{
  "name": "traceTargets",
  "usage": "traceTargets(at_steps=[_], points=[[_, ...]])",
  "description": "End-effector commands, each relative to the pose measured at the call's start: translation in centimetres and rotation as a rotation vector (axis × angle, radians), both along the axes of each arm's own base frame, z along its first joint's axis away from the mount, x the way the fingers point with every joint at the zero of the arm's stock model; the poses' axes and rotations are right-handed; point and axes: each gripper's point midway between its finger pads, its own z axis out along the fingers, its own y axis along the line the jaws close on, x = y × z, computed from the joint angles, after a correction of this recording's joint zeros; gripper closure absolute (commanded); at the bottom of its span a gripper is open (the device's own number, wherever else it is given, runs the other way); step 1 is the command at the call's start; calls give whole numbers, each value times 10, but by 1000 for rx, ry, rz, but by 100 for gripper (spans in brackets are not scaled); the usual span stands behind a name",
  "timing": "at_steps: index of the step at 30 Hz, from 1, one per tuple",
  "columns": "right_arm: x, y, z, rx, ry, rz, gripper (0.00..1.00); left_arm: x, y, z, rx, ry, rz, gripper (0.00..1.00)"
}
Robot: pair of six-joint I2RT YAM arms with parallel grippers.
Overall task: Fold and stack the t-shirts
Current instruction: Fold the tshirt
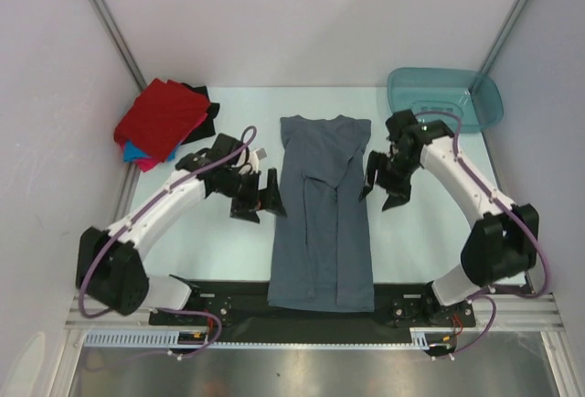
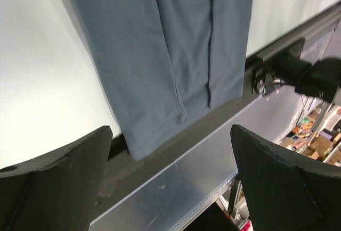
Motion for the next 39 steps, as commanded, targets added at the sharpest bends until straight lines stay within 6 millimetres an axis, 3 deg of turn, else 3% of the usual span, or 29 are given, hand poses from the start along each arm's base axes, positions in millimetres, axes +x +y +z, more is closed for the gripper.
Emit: traceTargets(at_steps=[1,9,15,22,26,34,36,39], points=[[-63,3,-1,-8,106,7,30,-34,8,4,-23,34,-7,0],[-137,-9,0,-42,98,-5,30,-115,30,-6,-46,126,-11,0],[-173,-7,-14,13,109,-24,31,-149,42,-8,-76,133,-34,0],[-169,-11,-15,-27,51,-97,32,-138,36,-6,-91,98,-53,0],[-171,-18,-28,-95,62,-77,32,-126,36,-5,-69,53,-39,0],[-204,-16,-63,-169,147,94,33,-156,39,-59,-26,155,-109,0],[-215,-16,-75,-175,188,112,37,-166,35,-64,-60,212,-124,0],[-212,-5,-73,-149,146,128,37,-154,35,-60,-17,132,-118,0]])
